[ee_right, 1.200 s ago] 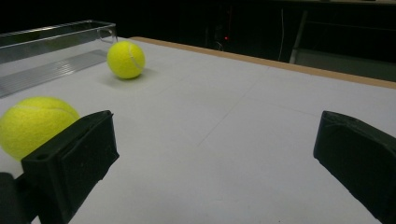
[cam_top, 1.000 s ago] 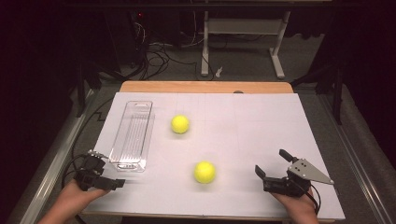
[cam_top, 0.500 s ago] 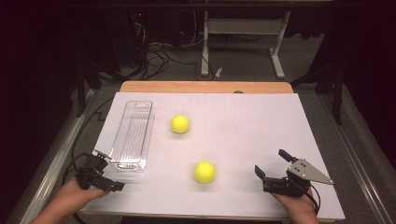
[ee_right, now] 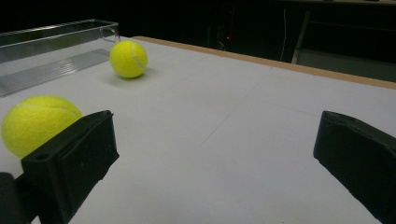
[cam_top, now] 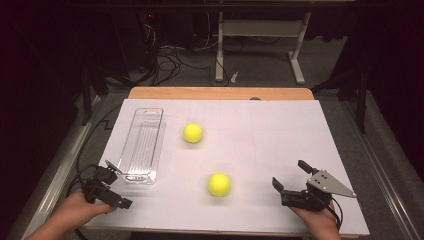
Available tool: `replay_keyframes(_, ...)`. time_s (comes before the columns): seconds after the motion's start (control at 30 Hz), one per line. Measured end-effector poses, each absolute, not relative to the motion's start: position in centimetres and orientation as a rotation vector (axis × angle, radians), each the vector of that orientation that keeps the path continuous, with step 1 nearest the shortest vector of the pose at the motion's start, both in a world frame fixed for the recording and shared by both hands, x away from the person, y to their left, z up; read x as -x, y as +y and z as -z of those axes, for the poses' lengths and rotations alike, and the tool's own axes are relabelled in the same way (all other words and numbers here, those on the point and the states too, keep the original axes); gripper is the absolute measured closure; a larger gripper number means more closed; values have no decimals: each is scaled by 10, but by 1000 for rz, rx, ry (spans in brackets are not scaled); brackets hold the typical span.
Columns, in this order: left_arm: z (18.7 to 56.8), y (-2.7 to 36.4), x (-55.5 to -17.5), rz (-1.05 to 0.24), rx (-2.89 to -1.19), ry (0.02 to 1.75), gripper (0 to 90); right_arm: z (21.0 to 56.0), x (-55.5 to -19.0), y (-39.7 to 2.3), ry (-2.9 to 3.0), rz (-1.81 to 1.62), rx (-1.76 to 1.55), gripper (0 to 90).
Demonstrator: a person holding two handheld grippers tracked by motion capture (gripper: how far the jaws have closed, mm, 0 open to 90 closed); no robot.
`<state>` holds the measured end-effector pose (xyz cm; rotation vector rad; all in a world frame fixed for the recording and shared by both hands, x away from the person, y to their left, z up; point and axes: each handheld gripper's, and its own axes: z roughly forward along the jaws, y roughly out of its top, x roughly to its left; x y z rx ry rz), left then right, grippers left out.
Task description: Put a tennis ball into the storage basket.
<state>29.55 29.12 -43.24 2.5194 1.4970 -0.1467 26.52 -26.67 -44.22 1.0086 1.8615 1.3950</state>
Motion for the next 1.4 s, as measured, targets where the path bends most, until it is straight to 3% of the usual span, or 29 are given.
replay_keyframes(1.4, 424, 218, -293, 214, -2686, 1251, 6, 442, -264, -266, 1864, -1397, -1000, 1)
